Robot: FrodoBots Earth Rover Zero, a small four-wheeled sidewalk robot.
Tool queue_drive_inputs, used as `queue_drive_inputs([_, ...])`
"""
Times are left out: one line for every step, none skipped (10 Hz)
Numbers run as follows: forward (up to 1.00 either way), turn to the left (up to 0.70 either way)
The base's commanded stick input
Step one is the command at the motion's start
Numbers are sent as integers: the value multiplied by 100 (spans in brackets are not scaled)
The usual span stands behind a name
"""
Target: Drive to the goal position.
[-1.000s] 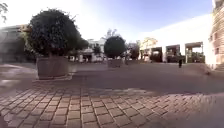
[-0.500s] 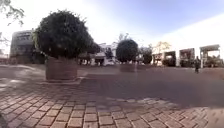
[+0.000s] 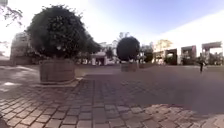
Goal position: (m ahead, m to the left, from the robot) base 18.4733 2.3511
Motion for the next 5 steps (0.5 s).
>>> queue_drive_inputs([85, 0])
queue_drive_inputs([85, 0])
queue_drive_inputs([85, 0])
queue_drive_inputs([85, 0])
queue_drive_inputs([85, 0])
